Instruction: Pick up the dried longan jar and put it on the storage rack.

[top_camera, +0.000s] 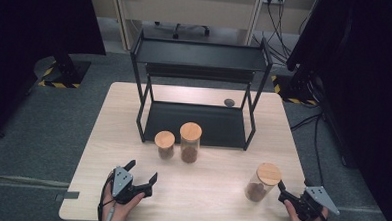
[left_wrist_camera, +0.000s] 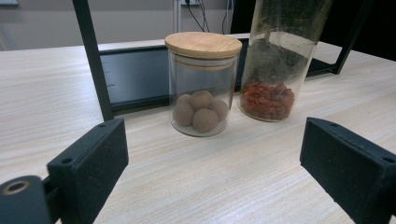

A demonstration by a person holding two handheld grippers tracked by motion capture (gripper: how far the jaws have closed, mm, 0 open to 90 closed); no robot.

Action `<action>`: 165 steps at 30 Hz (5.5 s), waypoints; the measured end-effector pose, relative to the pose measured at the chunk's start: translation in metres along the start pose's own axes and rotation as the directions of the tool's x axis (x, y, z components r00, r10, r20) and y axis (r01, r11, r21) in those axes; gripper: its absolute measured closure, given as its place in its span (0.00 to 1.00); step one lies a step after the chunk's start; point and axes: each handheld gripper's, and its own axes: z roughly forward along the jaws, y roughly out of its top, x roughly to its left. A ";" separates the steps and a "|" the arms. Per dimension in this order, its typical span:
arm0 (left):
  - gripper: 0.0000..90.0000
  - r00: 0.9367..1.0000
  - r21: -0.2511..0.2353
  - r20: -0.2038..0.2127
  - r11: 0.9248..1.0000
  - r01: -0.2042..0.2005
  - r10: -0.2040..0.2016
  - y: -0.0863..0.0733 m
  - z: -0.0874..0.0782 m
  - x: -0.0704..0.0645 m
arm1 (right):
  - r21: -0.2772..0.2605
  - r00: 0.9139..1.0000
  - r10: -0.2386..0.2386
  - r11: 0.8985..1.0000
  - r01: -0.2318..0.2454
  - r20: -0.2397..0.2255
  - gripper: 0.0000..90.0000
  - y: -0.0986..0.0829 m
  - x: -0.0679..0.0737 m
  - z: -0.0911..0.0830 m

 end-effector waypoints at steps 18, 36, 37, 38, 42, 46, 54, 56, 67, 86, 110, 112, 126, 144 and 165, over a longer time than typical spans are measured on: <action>0.11 0.999 -0.021 0.013 0.999 -0.036 0.037 0.019 0.020 -0.005 | 0.015 1.000 0.015 1.000 -0.015 -0.010 0.04 0.001 -0.002 0.002; 0.16 0.998 0.008 0.007 0.998 -0.056 0.056 0.034 0.064 -0.001 | 0.017 0.999 0.030 0.999 -0.030 -0.014 0.04 0.001 -0.004 0.002; 0.16 0.998 0.009 0.008 0.998 -0.056 0.056 0.034 0.066 -0.001 | 0.018 0.999 0.030 0.999 -0.029 -0.014 0.04 0.001 -0.004 0.002; 0.16 0.998 0.009 0.008 0.998 -0.056 0.056 0.034 0.066 -0.001 | 0.018 0.999 0.030 0.999 -0.029 -0.014 0.04 0.001 -0.004 0.002; 0.17 0.999 0.015 0.010 0.999 -0.046 0.046 0.035 0.076 0.000 | 0.013 0.999 0.029 0.999 -0.029 -0.016 0.05 0.001 -0.004 0.002; 0.18 0.999 0.017 0.010 0.998 -0.053 0.053 0.036 0.083 -0.001 | 0.014 0.999 0.031 0.999 -0.031 -0.017 0.05 0.001 -0.004 0.002; 0.19 0.999 0.023 -0.014 0.998 -0.052 0.052 0.039 0.095 -0.002 | 0.012 0.999 0.032 0.999 -0.032 -0.019 0.05 0.001 -0.004 0.002; 0.19 0.999 0.029 -0.017 0.998 -0.052 0.052 0.039 0.096 -0.001 | 0.013 0.999 0.032 0.999 -0.032 -0.019 0.05 0.001 -0.004 0.002; 0.25 0.999 0.039 0.000 0.998 -0.049 0.049 0.038 0.110 0.004 | 0.011 0.999 0.030 0.999 -0.030 -0.020 0.05 0.001 -0.004 0.002; 0.27 0.998 0.039 -0.016 0.998 -0.054 0.054 0.041 0.108 0.004 | 0.011 0.999 0.029 1.000 -0.029 -0.024 0.05 0.001 -0.004 0.001; 0.28 0.996 0.007 -0.054 0.998 -0.064 0.064 0.069 0.115 0.003 | 0.006 0.999 0.023 1.000 -0.023 -0.025 0.05 0.000 -0.003 0.001; 0.28 0.996 0.009 -0.056 0.998 -0.064 0.065 0.070 0.117 0.004 | 0.007 0.999 0.024 1.000 -0.024 -0.025 0.05 0.000 -0.004 0.001; 0.28 0.995 0.006 -0.084 0.999 -0.051 0.051 0.072 0.131 0.005 | 0.005 0.999 0.029 1.000 -0.029 -0.027 0.05 0.000 -0.004 0.001; 0.28 0.990 0.001 -0.133 0.999 -0.046 0.046 0.083 0.153 0.014 | 0.005 0.999 0.026 1.000 -0.025 -0.027 0.05 0.000 -0.004 0.001; 0.28 0.981 -0.001 -0.184 0.998 -0.055 0.054 0.091 0.171 0.024 | 0.002 0.999 0.023 1.000 -0.023 -0.031 0.05 0.000 -0.003 0.001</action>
